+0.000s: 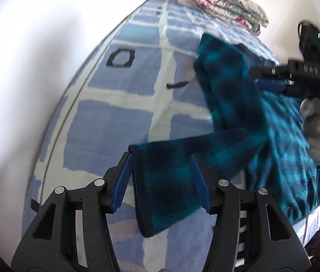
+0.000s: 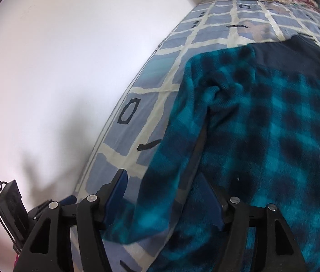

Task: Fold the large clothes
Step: 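Lift the held sleeve and fold it across the jacket body, left gripper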

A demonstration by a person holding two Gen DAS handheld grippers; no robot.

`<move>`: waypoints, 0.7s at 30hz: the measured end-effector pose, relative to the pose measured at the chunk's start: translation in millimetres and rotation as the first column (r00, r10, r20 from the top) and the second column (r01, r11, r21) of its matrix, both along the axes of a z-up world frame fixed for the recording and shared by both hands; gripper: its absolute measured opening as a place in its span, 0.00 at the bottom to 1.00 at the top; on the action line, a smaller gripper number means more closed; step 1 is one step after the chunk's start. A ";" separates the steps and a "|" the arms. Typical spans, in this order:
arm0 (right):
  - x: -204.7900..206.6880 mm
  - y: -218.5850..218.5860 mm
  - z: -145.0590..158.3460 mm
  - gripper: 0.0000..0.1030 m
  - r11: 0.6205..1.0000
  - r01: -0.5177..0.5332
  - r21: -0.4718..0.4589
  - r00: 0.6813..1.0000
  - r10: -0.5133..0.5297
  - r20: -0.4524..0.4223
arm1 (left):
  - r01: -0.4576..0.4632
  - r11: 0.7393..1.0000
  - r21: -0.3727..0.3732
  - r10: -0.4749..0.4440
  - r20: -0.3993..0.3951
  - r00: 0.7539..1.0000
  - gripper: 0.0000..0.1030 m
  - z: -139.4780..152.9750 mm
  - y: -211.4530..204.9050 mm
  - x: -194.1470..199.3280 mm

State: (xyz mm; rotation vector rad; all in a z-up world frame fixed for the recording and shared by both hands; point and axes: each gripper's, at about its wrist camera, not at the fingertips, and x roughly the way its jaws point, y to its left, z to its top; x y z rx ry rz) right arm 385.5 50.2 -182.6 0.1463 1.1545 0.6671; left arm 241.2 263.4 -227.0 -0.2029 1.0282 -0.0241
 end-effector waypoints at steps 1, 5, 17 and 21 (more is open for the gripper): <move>2.7 4.4 -2.9 0.65 1.000 0.004 -0.024 1.000 -0.004 -0.002 | -0.001 1.000 0.013 0.001 -0.020 1.000 0.52 -9.0 0.9 3.3; 12.2 10.3 -10.2 0.50 0.997 0.009 -0.076 1.000 -0.011 -0.018 | 0.002 1.000 -0.004 -0.002 -0.036 0.999 0.05 -29.5 8.7 5.6; 35.0 -48.2 -8.8 0.02 0.998 0.047 0.030 0.996 -0.044 -0.075 | 0.203 0.979 0.008 -0.200 0.210 0.957 0.00 72.3 -51.3 -56.1; 24.8 -89.9 -29.0 0.02 0.991 0.099 0.086 0.985 -0.086 -0.153 | 0.358 0.933 0.025 -0.355 0.214 0.910 0.00 88.6 -100.3 -87.4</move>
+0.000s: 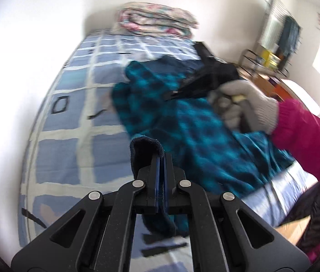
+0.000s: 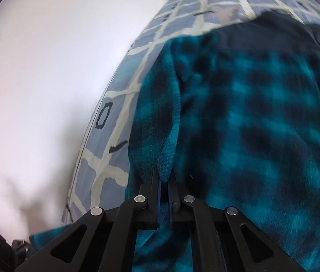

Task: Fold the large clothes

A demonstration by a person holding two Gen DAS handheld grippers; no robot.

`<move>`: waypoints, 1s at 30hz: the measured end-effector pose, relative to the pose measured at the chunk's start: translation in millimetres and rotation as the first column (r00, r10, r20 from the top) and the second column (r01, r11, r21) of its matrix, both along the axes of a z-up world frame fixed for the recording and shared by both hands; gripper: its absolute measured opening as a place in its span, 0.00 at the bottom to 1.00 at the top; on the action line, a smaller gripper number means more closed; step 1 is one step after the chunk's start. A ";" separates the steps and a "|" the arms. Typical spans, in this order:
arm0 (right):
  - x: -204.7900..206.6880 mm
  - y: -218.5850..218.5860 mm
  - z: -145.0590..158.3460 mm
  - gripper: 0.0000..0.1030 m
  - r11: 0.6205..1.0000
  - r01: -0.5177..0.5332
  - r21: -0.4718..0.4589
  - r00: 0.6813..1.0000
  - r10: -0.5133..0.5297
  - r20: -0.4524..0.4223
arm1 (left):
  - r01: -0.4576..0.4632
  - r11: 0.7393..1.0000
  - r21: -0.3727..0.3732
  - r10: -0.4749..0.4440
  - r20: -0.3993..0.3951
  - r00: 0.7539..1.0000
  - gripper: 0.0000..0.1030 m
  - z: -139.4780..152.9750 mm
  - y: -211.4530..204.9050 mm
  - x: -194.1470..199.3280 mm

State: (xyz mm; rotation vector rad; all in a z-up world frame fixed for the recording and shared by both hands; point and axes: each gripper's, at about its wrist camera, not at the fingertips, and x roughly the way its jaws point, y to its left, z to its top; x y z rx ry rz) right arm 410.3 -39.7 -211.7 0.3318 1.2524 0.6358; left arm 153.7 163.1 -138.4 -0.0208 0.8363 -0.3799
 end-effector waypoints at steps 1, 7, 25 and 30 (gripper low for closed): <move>-1.8 -8.9 -5.5 0.02 1.000 0.013 0.006 1.000 -0.013 -0.013 | 0.037 0.999 0.002 -0.037 -0.011 0.999 0.00 -0.4 -12.8 -5.0; -11.6 -35.4 -26.7 0.19 0.998 0.052 -0.046 0.998 -0.053 -0.036 | 0.125 0.992 0.013 -0.122 -0.122 0.985 0.00 -25.8 -64.6 -27.5; -101.1 -46.1 -29.1 0.43 0.991 -0.126 -0.052 0.985 0.119 -0.126 | -0.028 0.995 -0.096 -0.003 -0.305 0.952 0.35 -63.8 -38.0 -51.5; -121.2 -38.7 -37.3 0.27 0.987 -0.149 -0.063 0.983 0.141 -0.114 | -0.106 0.984 -0.141 0.038 -0.414 0.910 0.35 -93.6 -19.1 -30.4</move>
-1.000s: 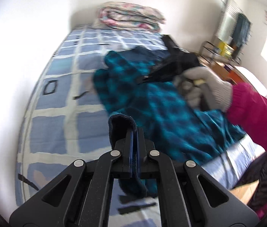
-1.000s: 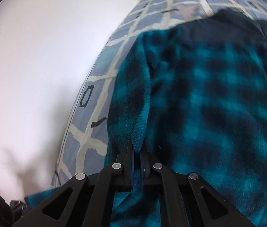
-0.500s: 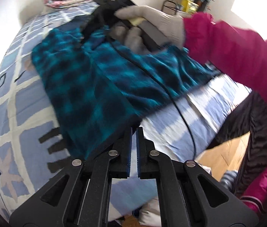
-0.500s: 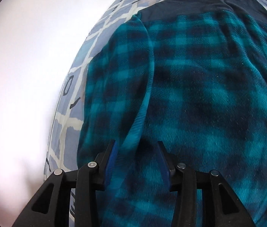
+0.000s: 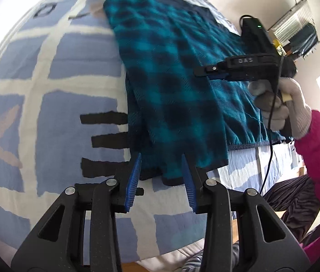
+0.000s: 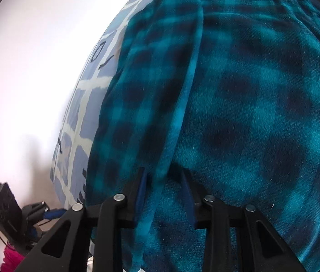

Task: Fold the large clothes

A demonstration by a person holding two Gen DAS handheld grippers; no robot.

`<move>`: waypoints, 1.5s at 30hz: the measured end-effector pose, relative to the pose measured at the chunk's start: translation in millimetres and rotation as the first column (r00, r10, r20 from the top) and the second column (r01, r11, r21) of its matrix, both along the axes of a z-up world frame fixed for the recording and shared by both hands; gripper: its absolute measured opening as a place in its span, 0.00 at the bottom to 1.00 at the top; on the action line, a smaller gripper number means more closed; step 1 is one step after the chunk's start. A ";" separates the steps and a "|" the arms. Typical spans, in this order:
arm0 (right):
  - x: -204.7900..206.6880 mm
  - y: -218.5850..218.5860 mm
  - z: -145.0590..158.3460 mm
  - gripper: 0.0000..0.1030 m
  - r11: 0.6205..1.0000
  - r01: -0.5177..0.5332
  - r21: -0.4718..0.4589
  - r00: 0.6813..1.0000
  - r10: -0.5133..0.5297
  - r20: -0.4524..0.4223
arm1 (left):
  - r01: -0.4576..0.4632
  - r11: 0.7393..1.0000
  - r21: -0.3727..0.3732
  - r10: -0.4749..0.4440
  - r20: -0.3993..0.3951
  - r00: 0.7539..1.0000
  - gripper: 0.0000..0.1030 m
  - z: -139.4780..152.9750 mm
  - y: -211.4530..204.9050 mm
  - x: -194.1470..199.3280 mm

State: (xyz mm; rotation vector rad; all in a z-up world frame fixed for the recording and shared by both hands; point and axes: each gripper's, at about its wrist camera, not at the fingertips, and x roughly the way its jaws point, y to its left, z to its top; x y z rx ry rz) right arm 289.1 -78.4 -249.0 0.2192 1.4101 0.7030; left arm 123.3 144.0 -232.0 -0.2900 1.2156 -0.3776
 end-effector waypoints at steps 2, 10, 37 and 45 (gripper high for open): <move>-2.2 0.4 -1.1 0.27 1.000 0.010 0.011 1.000 -0.010 -0.005 | 0.021 1.000 -0.005 -0.021 -0.032 0.999 0.35 -8.6 -5.3 2.0; 32.6 -11.7 44.4 0.45 0.999 0.031 -0.033 0.988 -0.026 0.155 | 0.039 0.999 -0.023 -0.040 -0.048 0.998 0.03 -22.6 -17.9 10.5; 110.8 56.1 37.7 0.39 0.939 0.143 -0.313 0.941 -0.031 0.337 | -0.035 0.999 0.040 0.035 0.015 0.999 0.10 -13.4 2.6 6.3; 90.8 119.4 102.1 0.40 0.968 -0.042 -0.246 0.906 0.141 0.400 | -0.063 0.998 -0.015 0.063 -0.015 0.998 0.52 -26.9 5.5 22.4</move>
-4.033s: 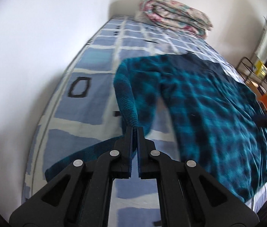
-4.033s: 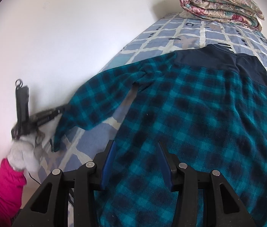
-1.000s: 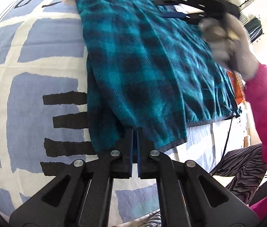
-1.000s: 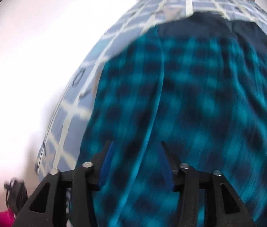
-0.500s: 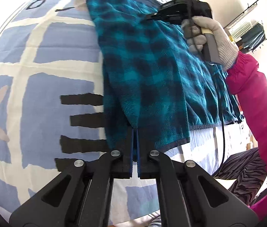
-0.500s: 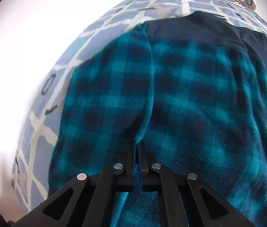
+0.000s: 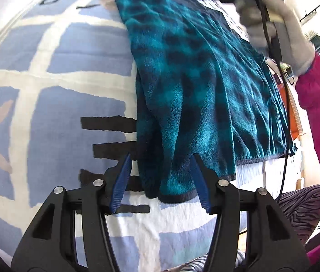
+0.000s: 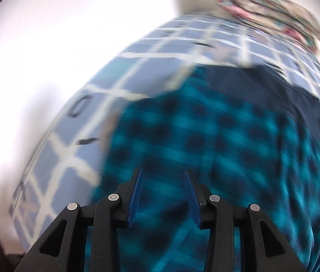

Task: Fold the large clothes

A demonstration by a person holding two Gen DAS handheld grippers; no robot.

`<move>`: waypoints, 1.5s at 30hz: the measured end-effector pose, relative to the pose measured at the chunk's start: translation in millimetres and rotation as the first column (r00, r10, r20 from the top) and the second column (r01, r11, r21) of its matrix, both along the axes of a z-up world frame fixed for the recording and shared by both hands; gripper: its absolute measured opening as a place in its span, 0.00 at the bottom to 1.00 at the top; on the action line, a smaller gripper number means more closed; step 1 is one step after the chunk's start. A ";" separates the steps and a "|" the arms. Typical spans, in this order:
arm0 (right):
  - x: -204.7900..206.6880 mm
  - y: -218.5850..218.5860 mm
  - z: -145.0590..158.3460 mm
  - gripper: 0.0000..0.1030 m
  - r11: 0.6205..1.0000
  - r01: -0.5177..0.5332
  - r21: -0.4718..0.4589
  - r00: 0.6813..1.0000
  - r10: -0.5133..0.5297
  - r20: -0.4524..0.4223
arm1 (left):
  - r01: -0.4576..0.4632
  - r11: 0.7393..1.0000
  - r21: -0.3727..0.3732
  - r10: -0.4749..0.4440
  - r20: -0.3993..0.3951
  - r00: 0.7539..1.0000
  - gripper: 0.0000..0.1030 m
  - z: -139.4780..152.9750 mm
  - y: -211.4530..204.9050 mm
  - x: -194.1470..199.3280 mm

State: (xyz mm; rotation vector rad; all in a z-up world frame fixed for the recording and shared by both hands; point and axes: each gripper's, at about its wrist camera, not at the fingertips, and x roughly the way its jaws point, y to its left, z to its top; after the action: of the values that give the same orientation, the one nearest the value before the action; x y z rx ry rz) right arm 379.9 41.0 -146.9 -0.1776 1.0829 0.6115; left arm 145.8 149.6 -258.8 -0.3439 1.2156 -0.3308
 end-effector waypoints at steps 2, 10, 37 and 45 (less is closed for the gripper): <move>5.3 36.3 -4.3 0.40 0.998 -0.051 -0.031 0.999 0.051 -0.006 | 0.010 1.000 -0.023 -0.011 -0.024 1.000 0.52 -6.5 -2.3 3.6; 18.8 105.4 -63.0 0.51 0.984 -0.061 -0.165 0.997 0.051 -0.063 | 0.026 0.996 -0.087 -0.031 -0.055 0.998 0.08 -19.0 2.2 14.0; 14.4 108.9 -55.1 0.43 0.981 -0.049 -0.187 0.992 0.026 -0.127 | 0.063 0.994 -0.093 -0.052 0.114 0.992 0.04 29.8 -1.2 -10.7; 6.0 126.7 -80.1 0.44 0.927 -0.051 -0.371 0.998 0.033 -0.055 | 0.129 0.990 -0.048 -0.119 0.170 0.978 0.04 46.2 -29.7 -9.4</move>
State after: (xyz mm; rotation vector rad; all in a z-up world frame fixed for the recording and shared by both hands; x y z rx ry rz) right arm 385.9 167.7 -226.9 -0.5198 1.2385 0.4440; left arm 136.3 119.8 -212.7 -0.2860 1.0658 -0.4948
